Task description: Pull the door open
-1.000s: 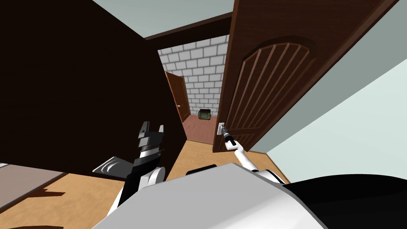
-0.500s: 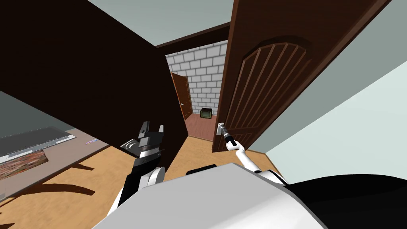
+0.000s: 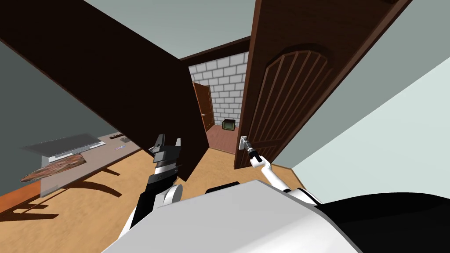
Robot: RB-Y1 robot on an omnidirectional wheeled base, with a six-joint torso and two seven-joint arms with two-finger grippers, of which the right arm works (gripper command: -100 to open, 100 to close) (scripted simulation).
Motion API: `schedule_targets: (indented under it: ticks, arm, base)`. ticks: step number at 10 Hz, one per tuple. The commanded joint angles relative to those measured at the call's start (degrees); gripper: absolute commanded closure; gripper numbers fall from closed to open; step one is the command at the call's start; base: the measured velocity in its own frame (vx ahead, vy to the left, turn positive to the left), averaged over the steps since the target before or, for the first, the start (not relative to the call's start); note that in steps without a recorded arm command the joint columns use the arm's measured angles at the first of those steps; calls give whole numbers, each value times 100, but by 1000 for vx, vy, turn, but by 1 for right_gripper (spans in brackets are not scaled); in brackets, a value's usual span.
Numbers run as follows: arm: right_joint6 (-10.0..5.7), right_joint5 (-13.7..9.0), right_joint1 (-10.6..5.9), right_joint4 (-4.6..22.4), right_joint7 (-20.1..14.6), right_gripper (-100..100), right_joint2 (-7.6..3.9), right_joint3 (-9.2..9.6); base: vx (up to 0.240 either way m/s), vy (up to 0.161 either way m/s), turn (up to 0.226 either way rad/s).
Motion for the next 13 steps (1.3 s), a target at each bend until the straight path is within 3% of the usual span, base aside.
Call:
schedule_targets:
  ticks: [1, 3, 7, 8, 9, 10, 13]
  arm:
    - [-60, -1, 91, -91, -107, 100, -118, 105]
    - [-110, -2, 169, -168, -197, 100, -217, 193]
    - [-271, -5, 414, -413, -484, 100, -533, 474]
    - [-297, -5, 453, -451, -529, 100, -583, 518]
    - [-266, 4, 395, -424, -480, 100, -516, 506]
    - [-365, 7, 506, -480, -588, 100, -639, 617]
    - [-535, 5, 658, -592, -756, 100, -862, 764]
  base:
    - [-152, -57, 122]
    - [-195, -84, 107]
    - [-214, -123, 126]
    - [-250, -82, 86]
    - [-112, -30, 23]
    - [-136, -58, 82]
    - [-193, -97, 112]
